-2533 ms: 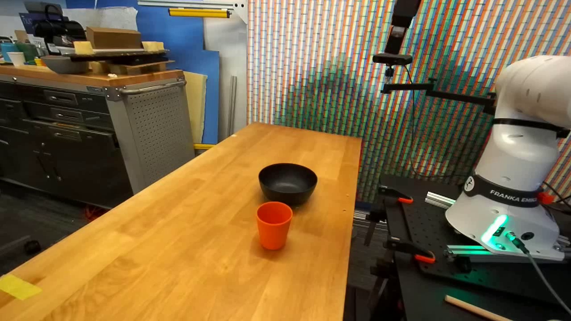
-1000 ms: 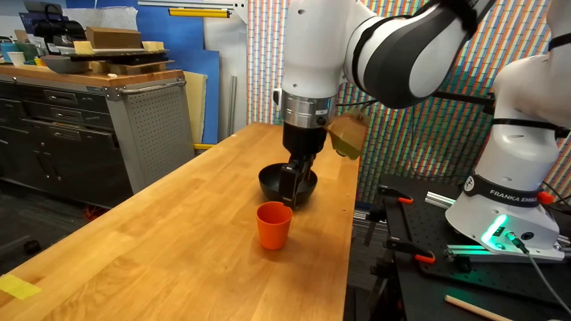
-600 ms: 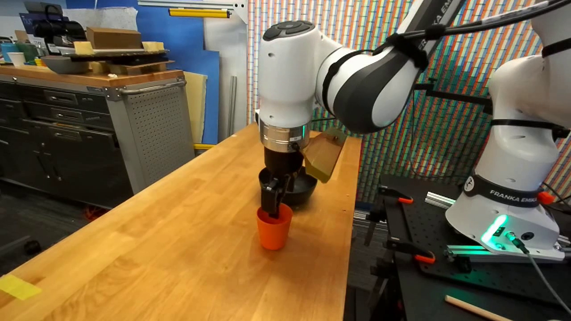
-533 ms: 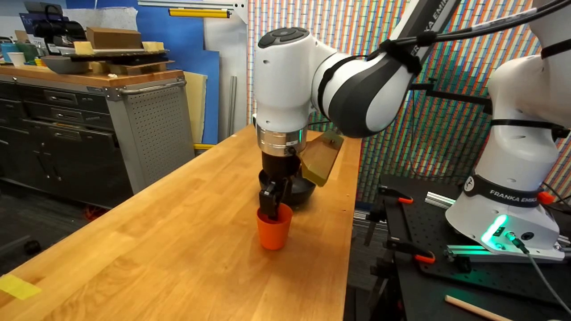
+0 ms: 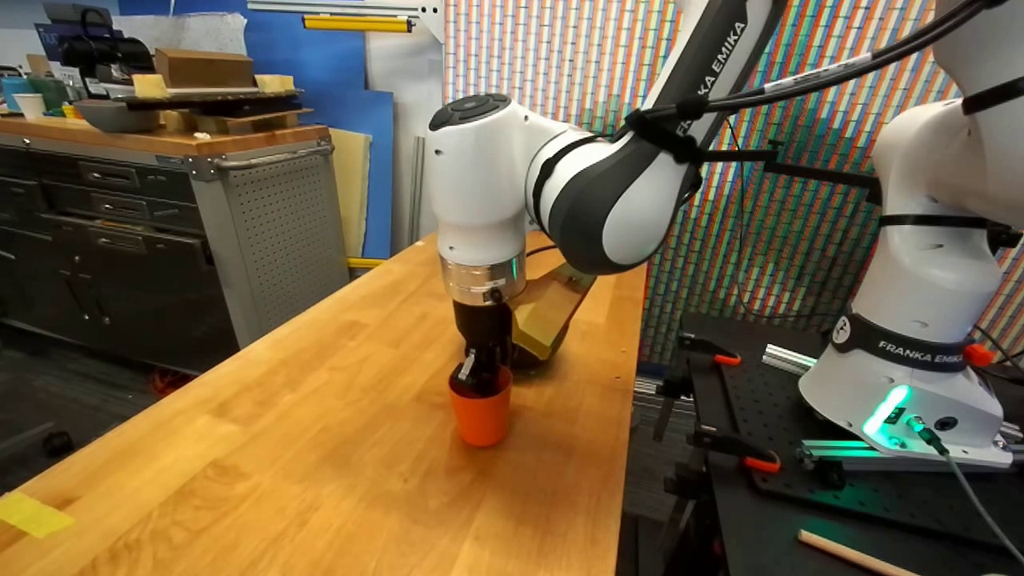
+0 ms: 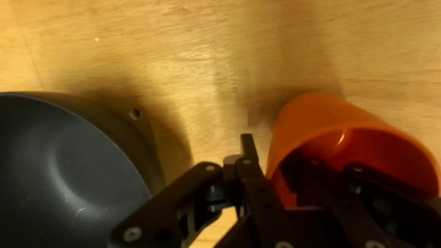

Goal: Pick up the orange cup from the table and put it in the black bowl.

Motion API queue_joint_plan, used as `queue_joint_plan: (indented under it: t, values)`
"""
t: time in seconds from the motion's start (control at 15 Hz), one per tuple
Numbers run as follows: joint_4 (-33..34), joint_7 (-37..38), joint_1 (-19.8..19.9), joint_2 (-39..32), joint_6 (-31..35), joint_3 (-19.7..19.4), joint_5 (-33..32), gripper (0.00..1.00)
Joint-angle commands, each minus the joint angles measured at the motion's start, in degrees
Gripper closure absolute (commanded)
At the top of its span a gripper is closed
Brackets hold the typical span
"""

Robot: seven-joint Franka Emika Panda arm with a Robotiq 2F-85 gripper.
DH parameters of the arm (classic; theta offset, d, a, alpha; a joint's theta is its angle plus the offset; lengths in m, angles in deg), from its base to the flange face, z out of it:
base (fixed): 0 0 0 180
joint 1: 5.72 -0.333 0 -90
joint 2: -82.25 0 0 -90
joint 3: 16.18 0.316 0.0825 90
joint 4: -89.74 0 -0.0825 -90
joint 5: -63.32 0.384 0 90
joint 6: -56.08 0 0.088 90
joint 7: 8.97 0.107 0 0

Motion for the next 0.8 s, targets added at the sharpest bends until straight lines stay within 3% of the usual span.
queue_joint_plan:
  t: [0.0, 0.4, 0.73]
  values:
    - [1.03, -1.13, -2.08, 0.63, -0.69, -1.88, 2.32, 1.00]
    - [-2.89, 4.09, -4.11, 13.24, -2.57, -5.35, -3.49, 0.99]
    - [-5.16, 14.14, 1.02, 24.49, -7.75, -6.42, -11.91, 0.99]
